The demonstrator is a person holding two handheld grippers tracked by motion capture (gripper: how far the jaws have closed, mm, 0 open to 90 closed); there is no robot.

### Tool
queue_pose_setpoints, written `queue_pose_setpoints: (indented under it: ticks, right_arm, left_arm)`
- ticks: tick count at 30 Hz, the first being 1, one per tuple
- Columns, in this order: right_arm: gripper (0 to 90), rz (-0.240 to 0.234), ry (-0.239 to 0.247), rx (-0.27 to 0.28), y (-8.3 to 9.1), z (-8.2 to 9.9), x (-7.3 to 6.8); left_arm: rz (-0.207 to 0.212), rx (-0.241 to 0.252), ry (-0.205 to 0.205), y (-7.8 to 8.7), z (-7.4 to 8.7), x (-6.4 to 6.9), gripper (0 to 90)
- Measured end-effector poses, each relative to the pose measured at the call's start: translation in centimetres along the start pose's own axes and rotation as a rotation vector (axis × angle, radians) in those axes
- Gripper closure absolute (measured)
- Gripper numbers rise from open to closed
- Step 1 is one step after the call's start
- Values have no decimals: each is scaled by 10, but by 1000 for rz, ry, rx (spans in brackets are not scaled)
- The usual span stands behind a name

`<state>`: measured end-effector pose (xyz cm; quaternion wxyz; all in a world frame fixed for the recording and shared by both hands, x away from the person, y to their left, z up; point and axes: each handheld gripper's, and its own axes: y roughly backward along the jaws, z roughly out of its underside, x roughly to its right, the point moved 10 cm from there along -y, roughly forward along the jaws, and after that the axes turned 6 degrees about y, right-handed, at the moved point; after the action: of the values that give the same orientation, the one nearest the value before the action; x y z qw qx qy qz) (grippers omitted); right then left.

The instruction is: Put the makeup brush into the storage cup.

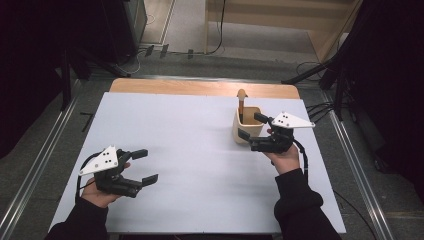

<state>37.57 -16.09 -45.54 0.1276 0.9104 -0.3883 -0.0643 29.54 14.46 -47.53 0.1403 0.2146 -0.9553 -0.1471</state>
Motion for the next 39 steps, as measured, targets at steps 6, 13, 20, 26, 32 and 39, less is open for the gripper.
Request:
queue_pose_setpoints:
  ticks: [6, 13, 20, 26, 32, 39]
  right_arm:
    - [146, -33, 24, 18, 7, 3, -14]
    - [148, -73, 28, 17, 10, 8, -27]
    - [149, -97, 30, 24, 17, 12, -36]
    - [148, -125, 44, 34, 21, 17, -45]
    - [147, -142, 67, 27, 28, 21, -53]
    - [147, -157, 58, 45, 41, 24, -54]
  left_arm:
    - [1, 0, -1, 0, 0, 0, 141]
    - [0, -1, 1, -1, 0, 0, 141]
    - [0, -2, -3, -1, 0, 1, 141]
    - [-1, -1, -7, -1, -1, 2, 141]
    - [-4, 4, -6, -1, -1, 1, 141]
    - [-6, 12, -6, 0, -2, 1, 141]
